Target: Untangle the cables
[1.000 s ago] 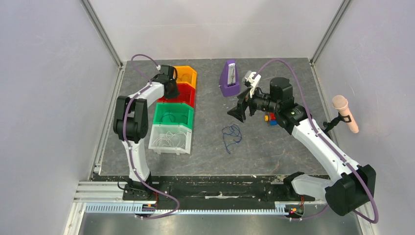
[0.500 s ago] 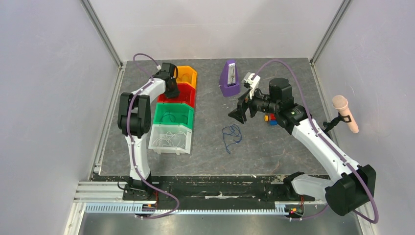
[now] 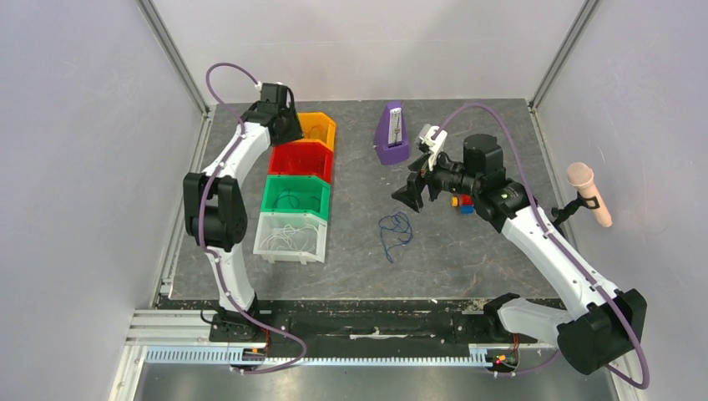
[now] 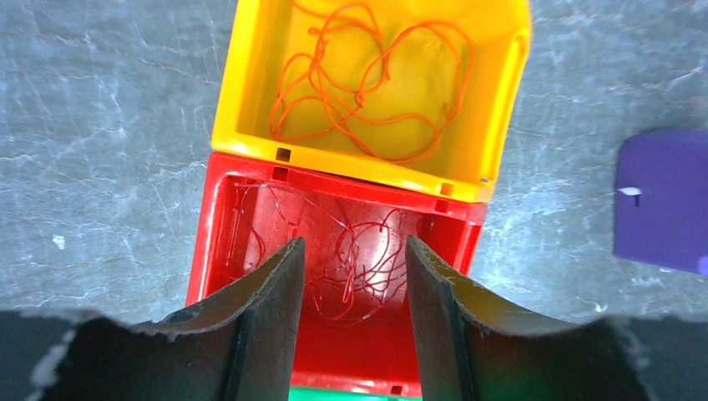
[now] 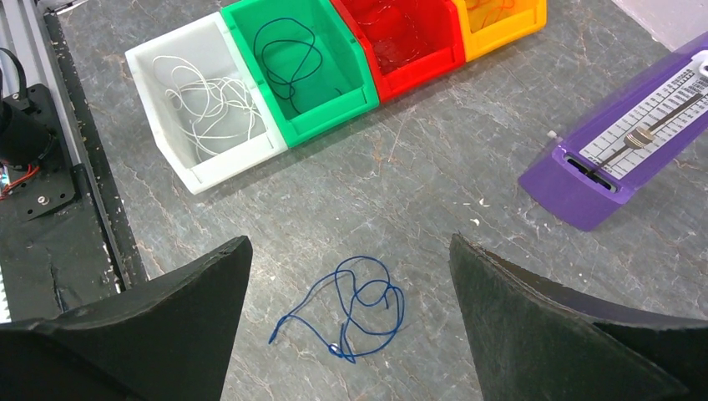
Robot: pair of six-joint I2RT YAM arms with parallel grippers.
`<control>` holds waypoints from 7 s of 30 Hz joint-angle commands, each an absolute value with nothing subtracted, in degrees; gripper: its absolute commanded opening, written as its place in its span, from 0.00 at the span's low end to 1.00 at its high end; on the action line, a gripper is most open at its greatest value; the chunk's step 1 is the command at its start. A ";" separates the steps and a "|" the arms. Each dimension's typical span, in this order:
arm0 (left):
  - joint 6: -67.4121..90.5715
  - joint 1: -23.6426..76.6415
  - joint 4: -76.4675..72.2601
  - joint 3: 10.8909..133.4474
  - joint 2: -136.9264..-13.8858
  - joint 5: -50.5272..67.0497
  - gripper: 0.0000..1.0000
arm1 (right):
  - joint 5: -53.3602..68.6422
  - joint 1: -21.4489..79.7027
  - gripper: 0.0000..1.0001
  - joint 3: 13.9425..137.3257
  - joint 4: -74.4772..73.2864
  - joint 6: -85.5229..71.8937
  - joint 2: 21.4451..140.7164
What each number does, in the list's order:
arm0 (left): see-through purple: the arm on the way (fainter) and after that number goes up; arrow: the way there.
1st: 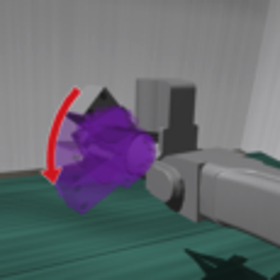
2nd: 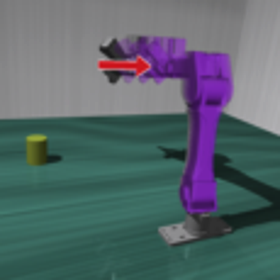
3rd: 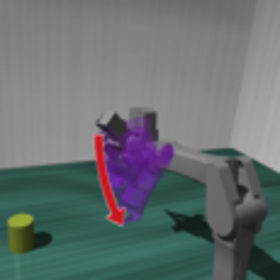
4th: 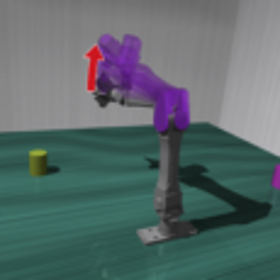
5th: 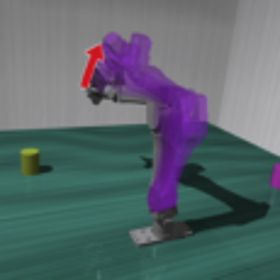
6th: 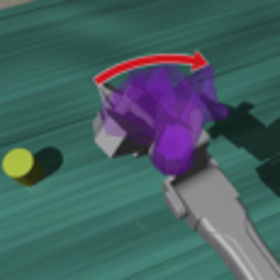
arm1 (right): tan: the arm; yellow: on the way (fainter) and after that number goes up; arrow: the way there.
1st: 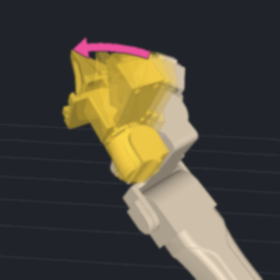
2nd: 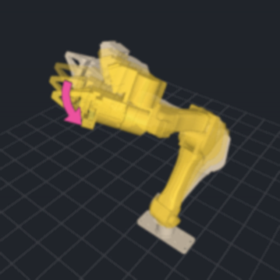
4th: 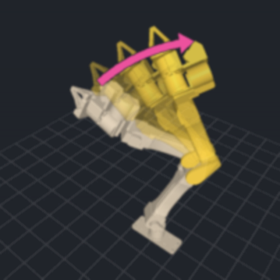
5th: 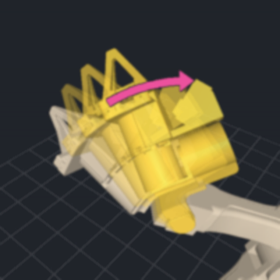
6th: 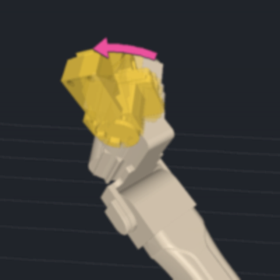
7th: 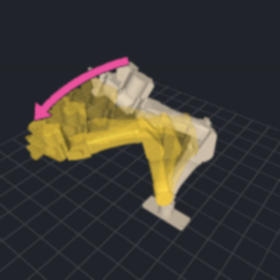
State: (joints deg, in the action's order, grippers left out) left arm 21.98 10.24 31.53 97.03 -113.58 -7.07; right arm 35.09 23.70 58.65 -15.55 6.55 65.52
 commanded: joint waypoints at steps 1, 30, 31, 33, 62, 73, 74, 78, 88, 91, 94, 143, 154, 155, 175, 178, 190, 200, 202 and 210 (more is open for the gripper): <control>18.88 10.02 32.59 98.88 -108.24 -6.06 0.55 | 35.42 23.42 0.91 58.67 -14.11 7.91 64.07; -10.97 9.93 26.15 63.45 -65.82 38.10 0.78 | 21.40 27.63 0.05 54.88 -18.94 24.62 88.12; -11.35 9.93 26.28 63.10 -65.70 39.66 0.78 | 24.17 27.39 0.00 55.52 -18.96 24.41 86.13; -12.53 9.93 26.02 62.25 -65.48 45.29 0.77 | 30.96 27.16 0.00 56.69 -18.23 23.19 82.04; -11.51 26.43 4.60 51.88 -72.58 40.34 0.02 | 37.63 28.45 0.00 71.63 1.72 -7.13 66.55; -0.78 26.02 0.86 54.34 -62.34 47.94 0.02 | 38.54 29.96 0.00 65.10 -3.57 -1.80 68.87; 1.89 26.02 0.30 55.09 -62.63 48.52 0.02 | 39.26 30.66 0.00 65.13 -3.15 -1.84 69.46; 8.41 26.20 -6.17 56.79 -62.92 49.02 0.02 | 40.34 33.29 0.00 65.74 -2.87 -0.51 70.95; 25.03 26.20 -16.98 57.68 -64.86 49.16 0.04 | 38.73 36.36 0.00 65.69 -4.04 4.98 71.19; 32.49 26.19 -22.66 57.16 -66.71 50.28 0.10 | 38.08 36.99 0.00 66.23 -3.65 5.05 71.48; 35.96 26.19 -23.80 56.53 -67.43 48.13 0.18 | 37.97 37.40 0.00 66.72 -3.34 5.27 71.37; 46.51 19.30 -23.11 56.92 -68.61 44.28 0.07 | 36.06 38.36 0.04 62.65 0.26 -0.48 70.21; -11.52 16.35 27.57 64.80 -66.79 38.29 0.02 | 34.07 33.38 0.65 64.47 -7.10 2.01 69.29; -15.37 15.06 28.28 63.99 -66.55 37.09 0.02 | 34.03 33.14 0.66 64.26 -7.78 2.55 69.03; -64.74 5.27 53.99 72.41 -94.16 36.75 0.02 | 33.24 32.78 0.73 63.38 -11.33 3.85 67.46; -64.66 5.32 56.93 77.27 -99.54 36.75 0.02 | 33.22 32.79 0.73 63.77 -11.92 3.86 67.72; -62.62 5.27 54.71 82.14 -109.37 27.47 0.02 | 32.26 32.72 0.73 63.64 -13.38 4.65 67.07; -62.50 5.28 49.85 79.67 -110.29 23.11 0.05 | 32.47 32.70 0.73 64.02 -13.45 4.66 67.67; -62.35 5.27 49.70 79.20 -109.36 23.83 0.13 | 32.39 32.65 0.73 64.13 -13.51 4.81 67.73; -61.22 5.36 51.17 78.64 -102.11 26.37 0.44 | 32.34 32.68 0.73 64.19 -13.77 5.26 67.59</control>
State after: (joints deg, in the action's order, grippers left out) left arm -60.14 5.28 50.81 78.32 -108.40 24.18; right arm 32.62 32.86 62.83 -14.74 4.49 68.49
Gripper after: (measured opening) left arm 0.402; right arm 0.728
